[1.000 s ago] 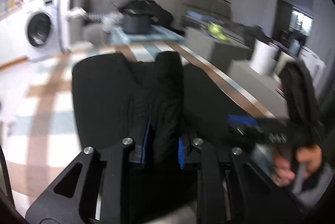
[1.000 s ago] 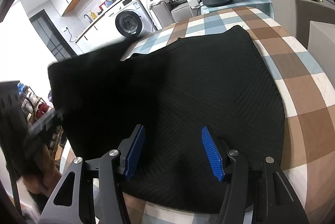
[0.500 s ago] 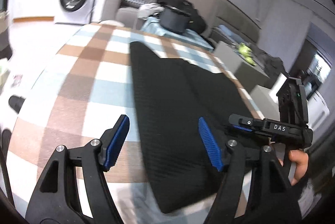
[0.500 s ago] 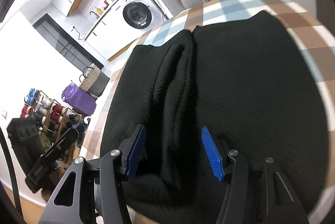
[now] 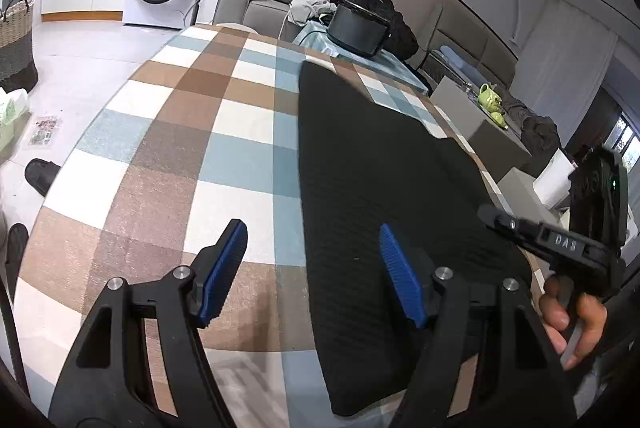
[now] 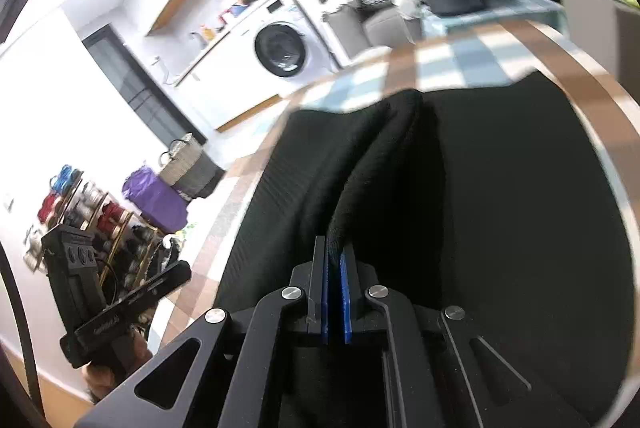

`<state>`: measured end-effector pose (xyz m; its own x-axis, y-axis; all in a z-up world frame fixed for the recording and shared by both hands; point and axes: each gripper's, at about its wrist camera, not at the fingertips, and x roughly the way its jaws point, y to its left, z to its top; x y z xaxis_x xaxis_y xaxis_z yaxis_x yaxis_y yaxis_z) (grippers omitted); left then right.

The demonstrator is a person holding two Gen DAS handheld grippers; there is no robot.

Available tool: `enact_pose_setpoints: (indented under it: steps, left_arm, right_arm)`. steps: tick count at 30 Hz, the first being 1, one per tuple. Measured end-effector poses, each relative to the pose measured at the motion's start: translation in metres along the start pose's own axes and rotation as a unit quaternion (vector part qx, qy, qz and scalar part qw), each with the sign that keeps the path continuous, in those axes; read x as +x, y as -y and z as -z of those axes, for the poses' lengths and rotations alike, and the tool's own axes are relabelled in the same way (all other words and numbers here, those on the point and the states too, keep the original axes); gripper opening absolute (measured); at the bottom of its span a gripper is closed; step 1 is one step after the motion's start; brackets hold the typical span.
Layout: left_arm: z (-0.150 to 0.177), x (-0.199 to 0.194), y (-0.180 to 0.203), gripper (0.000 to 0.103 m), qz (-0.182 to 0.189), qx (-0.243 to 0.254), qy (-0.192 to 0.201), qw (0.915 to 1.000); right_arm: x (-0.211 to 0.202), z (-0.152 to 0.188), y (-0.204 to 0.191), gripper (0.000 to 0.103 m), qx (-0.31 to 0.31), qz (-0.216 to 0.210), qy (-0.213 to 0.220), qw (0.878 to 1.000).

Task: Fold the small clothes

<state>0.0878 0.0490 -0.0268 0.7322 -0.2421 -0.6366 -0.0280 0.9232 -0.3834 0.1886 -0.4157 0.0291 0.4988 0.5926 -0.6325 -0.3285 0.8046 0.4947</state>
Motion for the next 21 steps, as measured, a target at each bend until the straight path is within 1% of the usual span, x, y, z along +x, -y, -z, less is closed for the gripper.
enact_pose_setpoints:
  steps: [2, 3, 5, 6, 8, 9, 10, 11, 12, 15, 16, 18, 19, 20, 21]
  left_arm:
    - [0.002, 0.006, 0.006, 0.066, 0.000, 0.004, -0.009, 1.0000]
    - [0.003, 0.008, 0.008, 0.066, -0.001, 0.006, -0.015, 0.9999]
    - [0.007, 0.012, 0.015, 0.066, -0.002, 0.017, -0.025, 0.9995]
    - [0.009, 0.014, 0.020, 0.066, -0.004, 0.027, -0.029, 0.9992]
    - [0.012, 0.016, 0.028, 0.066, -0.011, 0.043, -0.034, 0.9984]
    - [0.014, 0.017, 0.031, 0.066, -0.013, 0.051, -0.038, 0.9979]
    - [0.016, 0.020, 0.034, 0.066, -0.016, 0.058, -0.046, 0.9971]
    - [0.019, 0.022, 0.036, 0.066, -0.016, 0.062, -0.053, 0.9966]
    - [0.020, 0.023, 0.037, 0.066, -0.014, 0.064, -0.057, 0.9962]
    - [0.023, 0.024, 0.042, 0.066, -0.026, 0.075, -0.059, 0.9951]
    - [0.023, 0.024, 0.042, 0.066, -0.026, 0.077, -0.060, 0.9949]
    - [0.023, 0.023, 0.041, 0.066, -0.021, 0.072, -0.060, 0.9954]
    - [0.022, 0.022, 0.039, 0.066, -0.022, 0.068, -0.059, 0.9957]
    - [0.021, 0.022, 0.038, 0.066, -0.022, 0.066, -0.058, 0.9959]
    - [0.021, 0.022, 0.036, 0.066, -0.021, 0.063, -0.057, 0.9961]
  right_arm:
    - [0.004, 0.006, 0.008, 0.005, -0.008, 0.036, -0.015, 0.999]
    - [0.013, 0.009, 0.016, 0.005, -0.003, 0.051, -0.037, 0.998]
    - [0.020, 0.011, 0.028, 0.006, 0.019, 0.041, -0.061, 0.997]
    - [0.020, 0.011, 0.032, 0.009, 0.027, 0.028, -0.063, 0.997]
    - [0.020, 0.008, 0.033, 0.015, 0.024, 0.025, -0.063, 0.997]
    - [0.020, 0.005, 0.034, 0.022, 0.023, 0.023, -0.061, 0.998]
    - [0.023, 0.002, 0.034, 0.032, 0.022, 0.019, -0.061, 0.998]
    - [0.024, 0.003, 0.034, 0.035, 0.024, 0.016, -0.062, 0.998]
    - [0.028, 0.000, 0.036, 0.035, 0.031, 0.014, -0.063, 0.997]
    - [0.036, -0.009, 0.039, 0.034, 0.044, 0.008, -0.066, 0.997]
    - [0.039, -0.013, 0.040, 0.023, 0.045, 0.012, -0.067, 0.997]
    - [0.041, -0.019, 0.034, 0.006, 0.037, 0.019, -0.071, 0.997]
    - [0.037, -0.020, 0.029, 0.005, 0.027, 0.011, -0.060, 0.998]
    - [0.029, -0.022, 0.024, 0.005, 0.014, 0.002, -0.038, 0.999]
    - [0.017, -0.023, 0.015, 0.005, -0.008, 0.002, -0.010, 1.000]
